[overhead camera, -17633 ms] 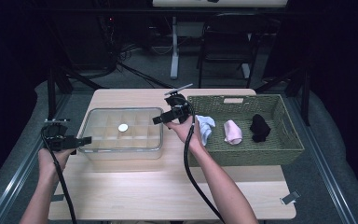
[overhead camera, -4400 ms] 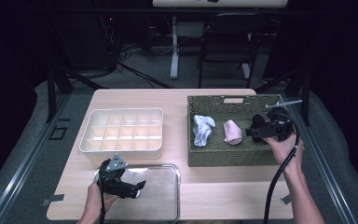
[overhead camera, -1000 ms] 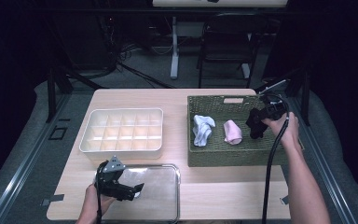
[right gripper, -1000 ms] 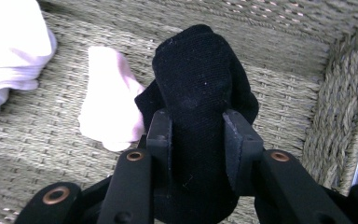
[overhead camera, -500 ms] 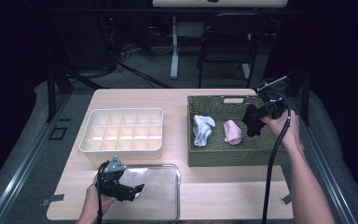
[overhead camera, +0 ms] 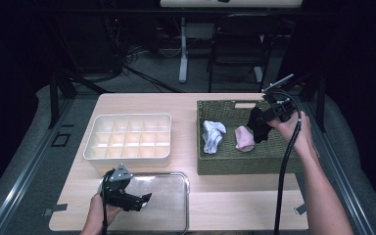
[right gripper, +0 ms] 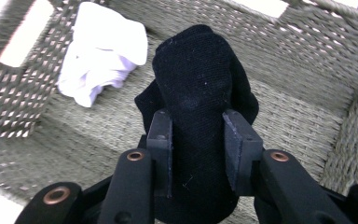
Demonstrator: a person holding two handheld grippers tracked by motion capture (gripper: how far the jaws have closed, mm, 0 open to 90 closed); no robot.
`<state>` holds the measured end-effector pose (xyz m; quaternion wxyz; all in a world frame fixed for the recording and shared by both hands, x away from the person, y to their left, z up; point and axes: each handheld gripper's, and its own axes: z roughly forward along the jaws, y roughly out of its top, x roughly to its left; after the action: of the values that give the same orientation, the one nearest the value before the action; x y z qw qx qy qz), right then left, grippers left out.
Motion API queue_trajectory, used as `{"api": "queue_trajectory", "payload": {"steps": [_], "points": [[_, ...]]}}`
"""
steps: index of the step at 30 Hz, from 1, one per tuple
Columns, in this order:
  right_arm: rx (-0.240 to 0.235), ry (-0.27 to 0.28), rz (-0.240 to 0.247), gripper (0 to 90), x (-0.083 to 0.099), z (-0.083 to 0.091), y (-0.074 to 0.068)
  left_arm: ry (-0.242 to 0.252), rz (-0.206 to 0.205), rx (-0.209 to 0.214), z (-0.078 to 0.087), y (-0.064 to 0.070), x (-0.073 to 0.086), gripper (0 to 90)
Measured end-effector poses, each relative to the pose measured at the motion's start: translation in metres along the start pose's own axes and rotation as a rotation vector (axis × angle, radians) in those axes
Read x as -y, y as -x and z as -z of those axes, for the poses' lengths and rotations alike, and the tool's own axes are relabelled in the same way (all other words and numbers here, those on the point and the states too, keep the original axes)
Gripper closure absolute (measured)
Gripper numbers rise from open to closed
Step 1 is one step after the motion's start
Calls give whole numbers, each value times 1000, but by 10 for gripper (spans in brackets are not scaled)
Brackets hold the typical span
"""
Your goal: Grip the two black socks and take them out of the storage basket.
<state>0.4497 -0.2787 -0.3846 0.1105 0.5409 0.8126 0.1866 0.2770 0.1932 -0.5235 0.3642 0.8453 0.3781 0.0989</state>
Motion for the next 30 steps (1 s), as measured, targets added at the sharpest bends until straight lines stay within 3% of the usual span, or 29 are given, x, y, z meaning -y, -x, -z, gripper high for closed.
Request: {"api": "queue_trajectory", "payload": {"steps": [17,30], "points": [[-37,-47,142,674,-13,18,-48,-2,-3,-1,0,0,0,0],[-72,-47,227,673,-7,39,-84,-1,-4,-2,0,0,1,0]]}}
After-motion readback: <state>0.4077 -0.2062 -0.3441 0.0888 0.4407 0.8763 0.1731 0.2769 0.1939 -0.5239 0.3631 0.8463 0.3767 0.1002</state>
